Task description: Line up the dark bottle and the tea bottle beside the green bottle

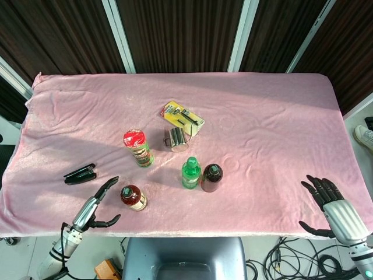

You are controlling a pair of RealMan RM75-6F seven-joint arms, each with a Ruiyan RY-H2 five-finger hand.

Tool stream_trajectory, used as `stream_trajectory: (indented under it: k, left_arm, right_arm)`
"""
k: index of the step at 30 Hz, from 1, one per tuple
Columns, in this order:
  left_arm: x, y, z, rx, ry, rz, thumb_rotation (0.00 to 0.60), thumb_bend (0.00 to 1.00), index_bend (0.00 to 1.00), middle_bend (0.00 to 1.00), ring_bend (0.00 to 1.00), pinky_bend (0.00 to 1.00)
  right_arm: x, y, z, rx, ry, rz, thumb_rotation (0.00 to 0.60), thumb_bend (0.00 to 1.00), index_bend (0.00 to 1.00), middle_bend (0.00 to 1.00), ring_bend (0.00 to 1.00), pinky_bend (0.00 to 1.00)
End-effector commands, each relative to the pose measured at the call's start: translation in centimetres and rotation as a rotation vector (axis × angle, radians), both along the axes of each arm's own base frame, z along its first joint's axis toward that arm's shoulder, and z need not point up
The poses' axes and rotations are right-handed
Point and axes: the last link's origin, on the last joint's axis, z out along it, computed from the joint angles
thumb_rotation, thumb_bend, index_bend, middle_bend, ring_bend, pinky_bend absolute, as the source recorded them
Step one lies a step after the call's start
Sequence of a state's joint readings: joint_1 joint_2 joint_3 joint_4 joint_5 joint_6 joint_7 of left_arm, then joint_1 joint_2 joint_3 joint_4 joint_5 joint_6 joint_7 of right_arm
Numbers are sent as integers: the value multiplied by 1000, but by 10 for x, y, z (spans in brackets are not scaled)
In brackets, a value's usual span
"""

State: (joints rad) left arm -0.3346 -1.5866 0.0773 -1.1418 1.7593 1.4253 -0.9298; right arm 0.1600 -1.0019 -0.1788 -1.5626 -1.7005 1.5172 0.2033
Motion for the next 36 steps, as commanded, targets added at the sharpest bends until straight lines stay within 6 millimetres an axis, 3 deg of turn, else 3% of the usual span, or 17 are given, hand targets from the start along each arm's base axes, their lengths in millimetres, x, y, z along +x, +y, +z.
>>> stream_trajectory:
  k: [1, 13, 18, 23, 27, 36]
  left_arm:
    - [6, 3, -5, -14, -9, -2, 600, 309, 0, 0, 0, 55]
    - [29, 16, -21, -54, -23, 4, 600, 309, 0, 16, 2, 88]
    - [35, 20, -26, -62, -22, 12, 600, 309, 18, 77, 39, 110]
    - [38, 21, -33, -76, -6, 25, 600, 308, 196, 236, 116, 117]
    - [41, 23, -39, -79, -2, 41, 600, 310, 280, 333, 170, 129]
    - [52, 30, -44, -40, -55, 46, 600, 346, 524, 611, 375, 290]
  right_arm:
    - [-1, 0, 0, 0, 2, -3, 600, 327, 0, 0, 0, 112]
    - [2, 4, -3, 24, 3, 11, 600, 327, 0, 0, 0, 112]
    - [2, 6, -1, 20, -6, 16, 600, 327, 0, 0, 0, 112]
    - [1, 5, 0, 20, -9, 13, 600, 327, 0, 0, 0, 112]
    - [2, 6, 0, 26, -10, 18, 600, 327, 0, 0, 0, 112]
    - [1, 7, 2, 25, -15, 16, 600, 327, 0, 0, 0, 112]
